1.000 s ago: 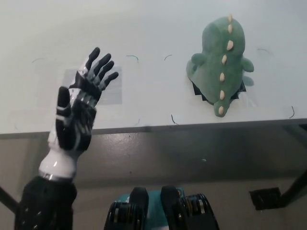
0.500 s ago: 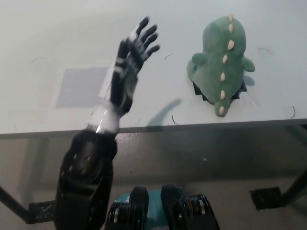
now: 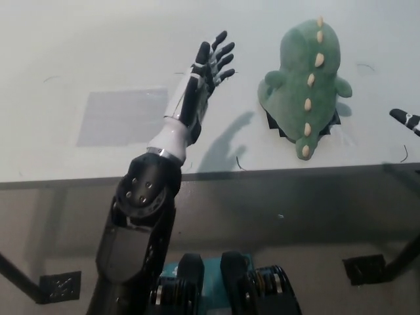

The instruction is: Use both hands to pick up a dinasour on the right side and move it to the left side

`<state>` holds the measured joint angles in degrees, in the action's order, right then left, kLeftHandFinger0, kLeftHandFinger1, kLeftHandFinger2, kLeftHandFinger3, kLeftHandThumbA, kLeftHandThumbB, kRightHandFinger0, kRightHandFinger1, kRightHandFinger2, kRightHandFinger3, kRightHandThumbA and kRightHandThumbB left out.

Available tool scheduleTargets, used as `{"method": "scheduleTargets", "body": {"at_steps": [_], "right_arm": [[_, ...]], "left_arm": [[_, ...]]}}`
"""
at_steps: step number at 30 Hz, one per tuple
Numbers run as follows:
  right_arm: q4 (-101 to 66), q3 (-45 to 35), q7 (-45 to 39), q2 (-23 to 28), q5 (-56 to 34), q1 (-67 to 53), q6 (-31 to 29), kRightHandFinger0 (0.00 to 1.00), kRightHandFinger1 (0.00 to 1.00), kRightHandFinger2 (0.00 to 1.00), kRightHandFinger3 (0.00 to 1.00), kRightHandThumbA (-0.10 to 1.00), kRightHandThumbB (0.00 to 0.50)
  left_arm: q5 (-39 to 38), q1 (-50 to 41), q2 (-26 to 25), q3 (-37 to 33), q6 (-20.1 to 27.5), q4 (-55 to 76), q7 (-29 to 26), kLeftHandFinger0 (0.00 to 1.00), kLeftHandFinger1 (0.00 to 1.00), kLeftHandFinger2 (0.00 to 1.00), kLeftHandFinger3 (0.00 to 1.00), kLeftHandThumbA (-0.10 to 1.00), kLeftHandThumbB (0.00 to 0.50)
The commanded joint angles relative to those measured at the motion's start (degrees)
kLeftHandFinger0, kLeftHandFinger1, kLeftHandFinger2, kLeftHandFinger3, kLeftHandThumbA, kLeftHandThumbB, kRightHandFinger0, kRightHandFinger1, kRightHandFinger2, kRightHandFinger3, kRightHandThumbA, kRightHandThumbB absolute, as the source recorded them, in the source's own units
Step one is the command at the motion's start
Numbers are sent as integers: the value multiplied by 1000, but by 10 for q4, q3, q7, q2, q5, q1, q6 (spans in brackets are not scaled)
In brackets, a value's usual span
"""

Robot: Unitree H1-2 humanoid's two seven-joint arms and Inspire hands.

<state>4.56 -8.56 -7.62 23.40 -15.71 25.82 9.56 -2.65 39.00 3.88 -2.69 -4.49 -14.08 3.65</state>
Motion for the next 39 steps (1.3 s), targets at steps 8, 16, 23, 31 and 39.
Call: {"method": "scheduleTargets", "body": {"at_steps": [8, 16, 23, 31, 39], "right_arm": [[117, 12, -39, 14, 29, 93, -96, 1000, 1000, 1000, 1000, 1000, 113], [180, 29, -36, 18, 55, 146, -77, 1000, 1000, 1000, 1000, 1000, 229], [265, 13, -64, 31, 29, 183, -73, 1000, 1000, 1000, 1000, 1000, 211], [318, -6, -91, 49, 17, 180, -84, 1000, 1000, 1000, 1000, 1000, 230], [330, -13, -114, 51, 6, 180, -75, 1000, 1000, 1000, 1000, 1000, 252]], "left_arm": [[31, 118, 8, -10, 60, -134, -21, 1000, 1000, 1000, 1000, 1000, 283], [37, 163, 20, -7, 59, -210, -39, 1000, 1000, 1000, 1000, 1000, 263], [30, 219, 17, 1, 68, -297, -35, 1000, 1000, 1000, 1000, 1000, 242], [13, 238, 26, 25, 72, -355, -48, 1000, 1000, 1000, 1000, 1000, 254], [16, 254, 25, 34, 88, -415, -49, 1000, 1000, 1000, 1000, 1000, 248]]}}
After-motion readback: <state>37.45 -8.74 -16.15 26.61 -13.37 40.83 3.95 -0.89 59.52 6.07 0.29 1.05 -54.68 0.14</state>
